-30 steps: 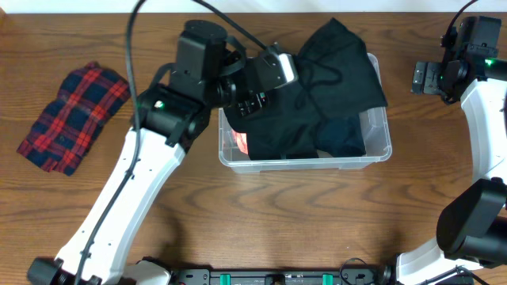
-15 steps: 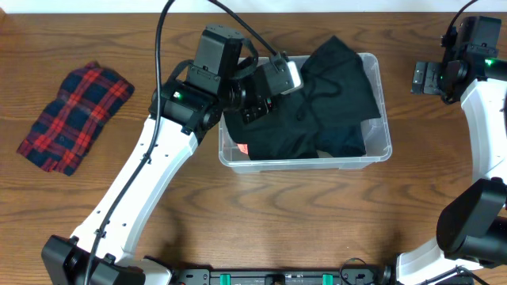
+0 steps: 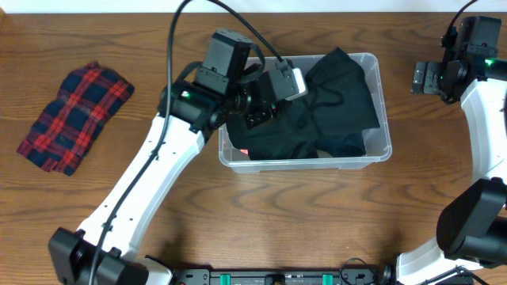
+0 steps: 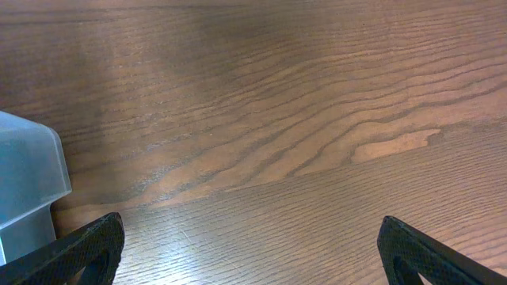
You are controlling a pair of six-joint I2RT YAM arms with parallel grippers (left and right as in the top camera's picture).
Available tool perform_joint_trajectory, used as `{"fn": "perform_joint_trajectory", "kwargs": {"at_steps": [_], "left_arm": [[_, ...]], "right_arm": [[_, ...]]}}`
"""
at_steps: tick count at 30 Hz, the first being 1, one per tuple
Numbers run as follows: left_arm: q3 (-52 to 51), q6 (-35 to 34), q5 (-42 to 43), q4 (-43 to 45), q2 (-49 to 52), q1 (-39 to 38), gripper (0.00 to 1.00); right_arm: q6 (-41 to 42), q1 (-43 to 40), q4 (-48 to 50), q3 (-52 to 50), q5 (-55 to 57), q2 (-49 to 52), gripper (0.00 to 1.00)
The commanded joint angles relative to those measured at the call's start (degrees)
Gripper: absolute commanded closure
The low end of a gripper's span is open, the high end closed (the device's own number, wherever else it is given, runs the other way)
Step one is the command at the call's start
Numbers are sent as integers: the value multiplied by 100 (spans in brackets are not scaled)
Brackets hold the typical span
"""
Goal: Pack container
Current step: 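Lower the black garment into the bin and spread it flat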
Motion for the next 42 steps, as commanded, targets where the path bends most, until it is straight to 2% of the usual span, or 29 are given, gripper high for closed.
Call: {"fn": "perform_joint_trajectory", "kwargs": {"at_steps": [1,21,42], "left_arm": [[295,52,197,52,48,-101,94],[295,48,214,31,680,-334,94],[210,46,212,28,844,-345,93]], "right_arm": [[94,0,-9,92,-2,-94,1],[94,0,-7,92,-2,-94,1],[94,0,-7,92,-2,-94,1]]}}
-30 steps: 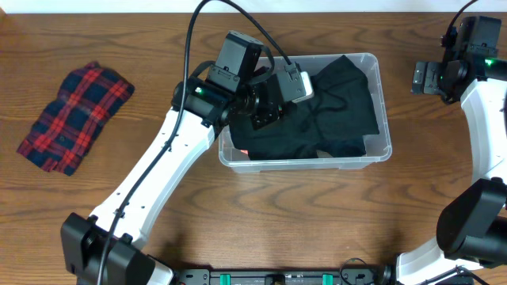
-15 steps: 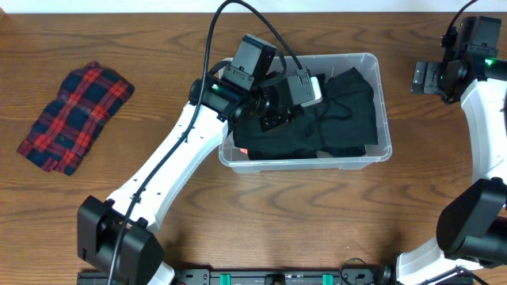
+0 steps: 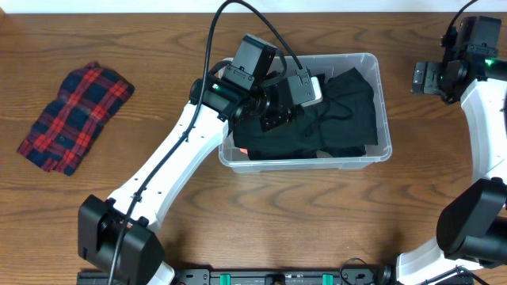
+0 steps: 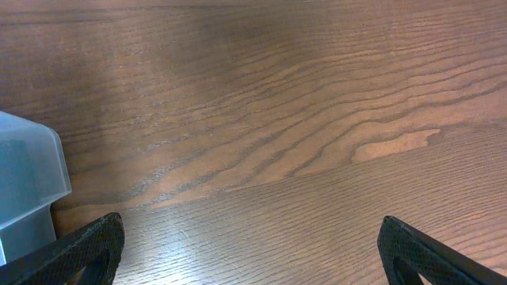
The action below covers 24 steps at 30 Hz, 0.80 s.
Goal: Pack container
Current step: 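Lower the black garment into the bin and spread it flat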
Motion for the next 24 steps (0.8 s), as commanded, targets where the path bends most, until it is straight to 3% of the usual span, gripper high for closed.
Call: {"fn": "perform_joint_trajectory", "kwargs": {"at_steps": [1,19,22,23,24], "left_arm": [[92,11,249,-15,157,-42,93],[92,11,251,-28,455,-46,92],[92,15,223,-22,455,-46,58],[92,13,175,-9,455,-46,51],[92,15,68,22,455,-46,33]], "right_arm": [[94,0,-7,92,-2,-94,1],[94,0,-7,92,-2,-94,1],[94,0,-7,92,-2,-94,1],[94,0,-7,92,-2,-94,1],[94,0,-7,92,-2,-94,1]]}}
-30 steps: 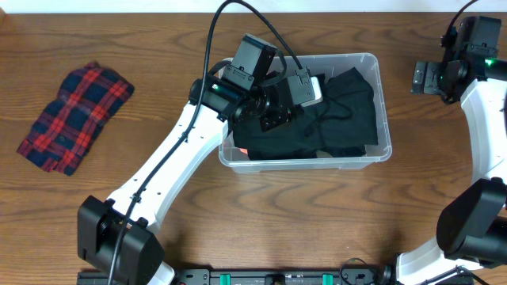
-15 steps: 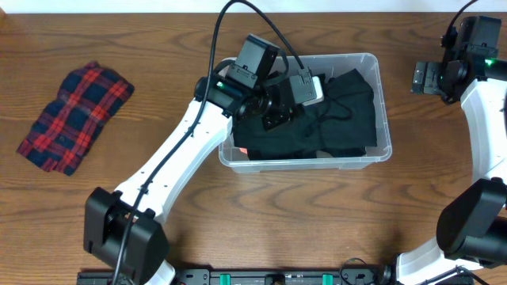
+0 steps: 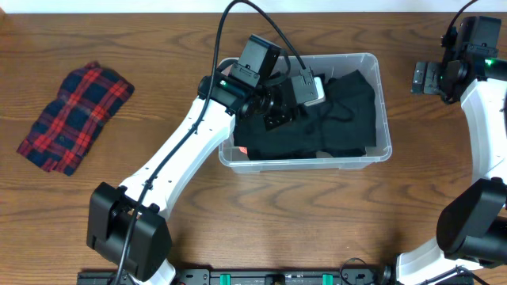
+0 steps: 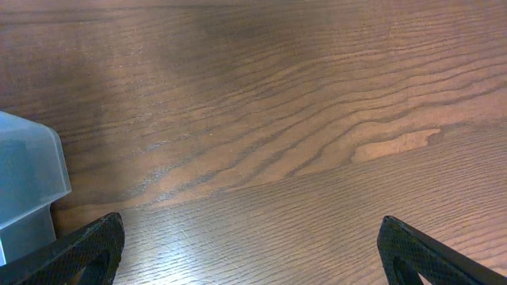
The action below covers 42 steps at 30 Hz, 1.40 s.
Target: Pack container
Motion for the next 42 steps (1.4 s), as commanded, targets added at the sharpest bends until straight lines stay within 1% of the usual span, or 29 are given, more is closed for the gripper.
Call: {"fn": "perform_joint_trajectory", "kwargs": {"at_steps": [1,3,5,8,12,14,15,16,18,19,20,22,23,27,33,42], "left_arm": [[24,-9,-208,-4,118,-17,23],[24,-11,-448,142,107,-20,19],[24,-28,-682,378,66,-20,11],[24,-210,-990,793,-35,-13,4],[24,-627,-1495,1360,-229,-13,4],[24,-772,-1613,1537,-284,-13,4],[24,-833,-1626,1600,-289,-13,9],[24,-837,-1626,1646,-289,-13,19],[24,-833,-1722,1663,-280,-13,45],[24,-833,-1794,1661,-275,-13,55],[24,-833,-1864,1661,-271,-13,61],[22,-833,-2020,1698,-262,-2,65],[22,-833,-2081,1727,-240,4,71],[22,-848,-2229,1862,-136,59,73],[22,-944,-2350,2096,234,210,74],[22,-962,-2350,2343,1150,461,75]], "right_arm": [[94,0,-7,92,-2,-94,1],[94,0,-7,92,-2,-94,1],[94,0,-7,92,-2,-94,1],[94,0,-7,92,-2,-94,1],[94,0,-7,92,-2,-94,1],[94,0,-7,92,-2,-94,1],[94,0,-7,92,-2,-94,1],[94,0,-7,92,-2,-94,1],[94,0,-7,92,-2,-94,1],[94,0,-7,92,-2,-94,1],[94,0,-7,92,-2,-94,1],[94,0,-7,92,-2,-94,1],[94,0,-7,92,-2,-94,1],[94,0,-7,92,-2,-94,1],[94,0,-7,92,-2,-94,1],[94,0,-7,92,-2,-94,1]]}}
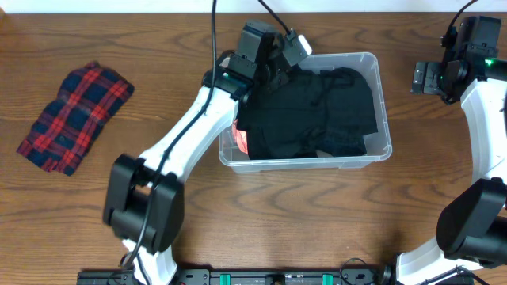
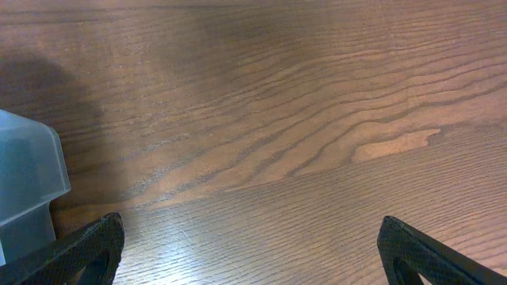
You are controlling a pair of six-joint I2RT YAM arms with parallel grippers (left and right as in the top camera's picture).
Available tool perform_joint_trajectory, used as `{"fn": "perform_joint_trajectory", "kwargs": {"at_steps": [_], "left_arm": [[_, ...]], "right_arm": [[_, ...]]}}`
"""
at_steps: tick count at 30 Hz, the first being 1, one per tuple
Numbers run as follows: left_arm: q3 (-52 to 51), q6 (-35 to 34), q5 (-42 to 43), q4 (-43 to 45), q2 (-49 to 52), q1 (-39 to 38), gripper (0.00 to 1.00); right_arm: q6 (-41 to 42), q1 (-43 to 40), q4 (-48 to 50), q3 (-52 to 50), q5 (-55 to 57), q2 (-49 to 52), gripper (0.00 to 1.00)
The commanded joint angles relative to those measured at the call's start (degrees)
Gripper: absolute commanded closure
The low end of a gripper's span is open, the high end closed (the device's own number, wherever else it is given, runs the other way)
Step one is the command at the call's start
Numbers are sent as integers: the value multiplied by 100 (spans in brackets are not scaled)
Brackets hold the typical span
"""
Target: Pack container
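Observation:
The clear plastic container (image 1: pixel 385 119) stands mid-table in the overhead view, filled by a black garment (image 1: pixel 325 111). A red item (image 1: pixel 240 139) peeks out beneath the garment at the bin's left wall. A red plaid cloth (image 1: pixel 75 117) lies flat on the table far to the left. My left gripper (image 1: pixel 273 75) hovers at the bin's far left corner; its fingers merge with the black fabric, so their state is unclear. My right gripper (image 2: pixel 249 237) is wide open over bare wood, right of the bin's corner (image 2: pixel 28 186). It appears in the overhead view too (image 1: pixel 425 77).
The wooden table (image 1: pixel 261 222) runs around the bin on all sides. The left arm's white link crosses from the near edge up to the bin's left side. The right arm stands along the table's right edge.
My left gripper has shifted from the bin's middle to its far left corner. The black garment now lies spread out inside the bin. The right gripper has not moved.
The left gripper was first over the bin's left part, with the black garment sticking up over the far rim. Then it was at the bin's middle, the garment inside the walls. It stayed there, and now is at the far left corner. The right gripper stayed open throughout.

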Motion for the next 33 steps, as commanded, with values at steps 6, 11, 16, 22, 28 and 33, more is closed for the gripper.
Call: {"fn": "perform_joint_trajectory", "kwargs": {"at_steps": [6,11,16,22,28,33], "left_arm": [[24,-153,-68,2,1143,229,73],[24,-341,-66,-63,1478,240,73],[31,-341,-68,-13,1305,227,73],[37,-466,-68,2,584,227,72],[37,-1377,-66,-236,-293,227,72],[37,-1989,-11,-844,-660,225,72]], "right_arm": [[94,0,-4,92,-2,-94,1],[94,0,-7,92,-2,-94,1],[94,0,-4,92,-2,-94,1],[94,0,-4,92,-2,-94,1],[94,0,-4,92,-2,-94,1],[94,0,-4,92,-2,-94,1]]}}
